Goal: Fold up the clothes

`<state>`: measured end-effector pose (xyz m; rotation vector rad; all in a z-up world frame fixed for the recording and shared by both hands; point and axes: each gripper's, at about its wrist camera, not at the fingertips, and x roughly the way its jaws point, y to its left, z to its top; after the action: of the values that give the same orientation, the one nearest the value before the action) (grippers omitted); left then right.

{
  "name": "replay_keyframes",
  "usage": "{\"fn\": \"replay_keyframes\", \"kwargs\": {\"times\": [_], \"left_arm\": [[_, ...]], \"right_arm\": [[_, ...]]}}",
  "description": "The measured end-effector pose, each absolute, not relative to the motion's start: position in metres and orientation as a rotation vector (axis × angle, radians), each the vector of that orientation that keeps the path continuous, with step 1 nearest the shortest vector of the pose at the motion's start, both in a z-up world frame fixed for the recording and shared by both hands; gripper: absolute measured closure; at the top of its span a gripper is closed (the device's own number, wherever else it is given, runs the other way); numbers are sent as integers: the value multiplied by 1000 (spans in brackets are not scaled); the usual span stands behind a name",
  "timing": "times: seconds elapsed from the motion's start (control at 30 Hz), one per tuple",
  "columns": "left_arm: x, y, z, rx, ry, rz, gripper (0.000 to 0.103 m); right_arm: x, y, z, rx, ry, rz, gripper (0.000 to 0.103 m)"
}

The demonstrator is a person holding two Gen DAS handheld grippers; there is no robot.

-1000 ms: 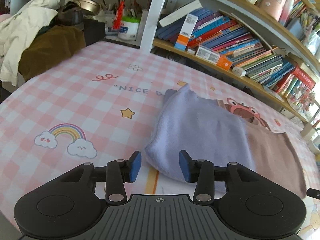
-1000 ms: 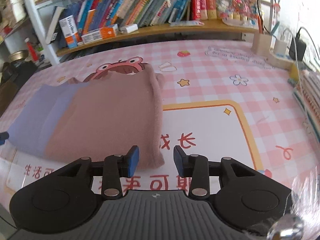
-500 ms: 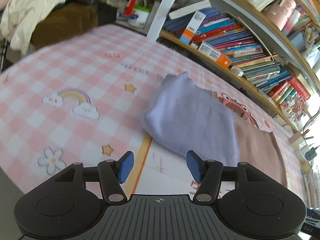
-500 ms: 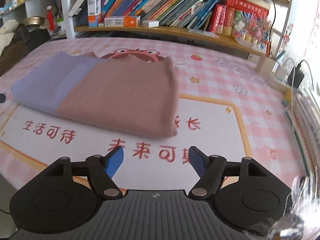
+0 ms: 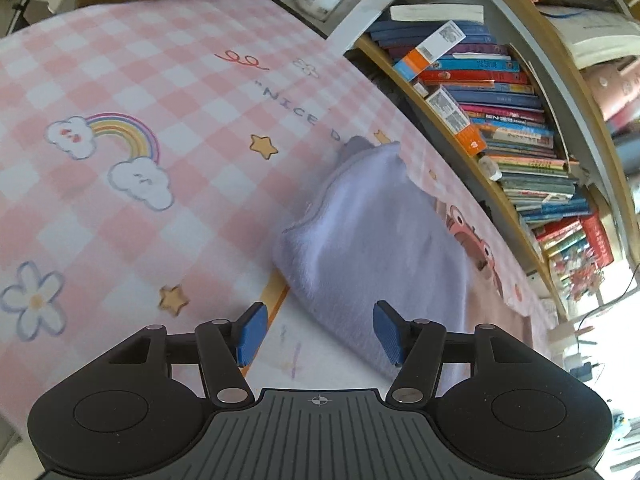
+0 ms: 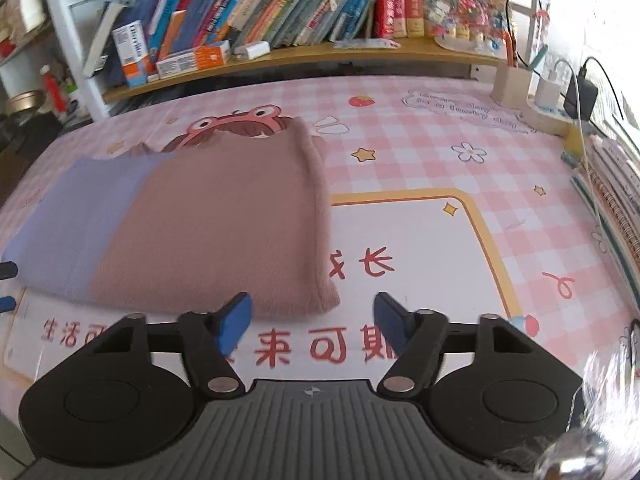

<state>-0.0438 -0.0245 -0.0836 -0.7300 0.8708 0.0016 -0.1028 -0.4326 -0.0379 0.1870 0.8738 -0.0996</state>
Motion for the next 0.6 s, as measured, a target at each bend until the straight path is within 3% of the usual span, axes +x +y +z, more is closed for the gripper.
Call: {"fn": "replay_keyframes", "kwargs": {"times": [0.2, 0.27, 0.33, 0.6], "left_arm": [[-25, -15, -84, -763, 845, 81, 49], [-16, -11, -86, -773, 860, 103, 74], [-11, -6, -88, -785, 861, 104, 84], [-9, 39, -65, -767, 722, 103, 88]], "right_arm": [[-82, -442, -51, 289, 933, -132, 72], [-76, -438, -54, 292, 946, -136, 78], [-71, -434, -56, 287, 958, -135, 81], [-40, -394, -61, 275, 982, -46, 82]]}}
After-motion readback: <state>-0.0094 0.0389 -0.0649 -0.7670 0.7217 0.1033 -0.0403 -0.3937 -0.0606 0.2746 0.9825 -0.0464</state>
